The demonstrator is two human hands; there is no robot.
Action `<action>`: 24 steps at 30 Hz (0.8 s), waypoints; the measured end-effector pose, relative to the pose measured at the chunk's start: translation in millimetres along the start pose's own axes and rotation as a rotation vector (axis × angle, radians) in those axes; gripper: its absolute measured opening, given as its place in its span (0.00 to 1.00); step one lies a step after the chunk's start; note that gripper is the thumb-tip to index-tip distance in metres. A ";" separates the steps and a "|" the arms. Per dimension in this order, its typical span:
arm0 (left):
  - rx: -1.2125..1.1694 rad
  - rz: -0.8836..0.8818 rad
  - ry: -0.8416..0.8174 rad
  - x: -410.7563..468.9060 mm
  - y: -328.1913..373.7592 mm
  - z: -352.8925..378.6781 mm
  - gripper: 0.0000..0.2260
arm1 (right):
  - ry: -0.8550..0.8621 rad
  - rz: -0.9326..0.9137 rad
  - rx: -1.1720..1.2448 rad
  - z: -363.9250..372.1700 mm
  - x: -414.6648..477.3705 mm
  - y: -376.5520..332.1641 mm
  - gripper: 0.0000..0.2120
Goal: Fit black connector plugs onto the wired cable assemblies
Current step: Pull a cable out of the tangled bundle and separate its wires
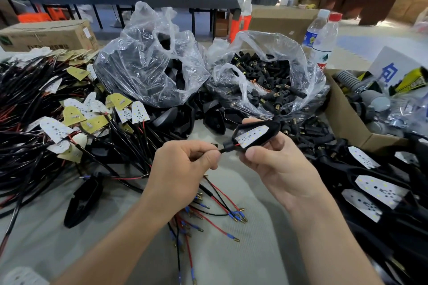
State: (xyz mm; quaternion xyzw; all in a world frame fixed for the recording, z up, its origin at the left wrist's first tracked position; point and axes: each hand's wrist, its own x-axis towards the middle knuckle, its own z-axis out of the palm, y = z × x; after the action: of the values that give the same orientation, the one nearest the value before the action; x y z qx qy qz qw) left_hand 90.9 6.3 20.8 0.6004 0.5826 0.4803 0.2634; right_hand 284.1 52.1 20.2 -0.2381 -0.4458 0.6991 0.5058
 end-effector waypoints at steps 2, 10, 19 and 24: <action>0.020 0.014 0.031 -0.7 -1.7 -1.1 0.08 | 0.033 0.024 0.105 -0.1 -0.1 -1.5 0.24; 0.074 0.084 0.038 -6.7 -2.0 1.0 0.03 | 0.113 0.158 0.155 18.4 -2.4 3.9 0.19; 0.201 0.160 0.258 -6.5 3.0 -4.6 0.04 | 0.498 0.117 0.083 15.1 3.7 2.3 0.05; 0.256 -0.082 0.212 2.5 0.7 -16.3 0.24 | 0.695 0.049 0.301 9.9 4.9 -7.3 0.05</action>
State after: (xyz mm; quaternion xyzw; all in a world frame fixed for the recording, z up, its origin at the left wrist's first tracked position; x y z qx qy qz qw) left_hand 76.5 4.6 28.6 0.5506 0.6878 0.4515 0.1412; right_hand 278.1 53.4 31.9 -0.3945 -0.1340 0.6464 0.6392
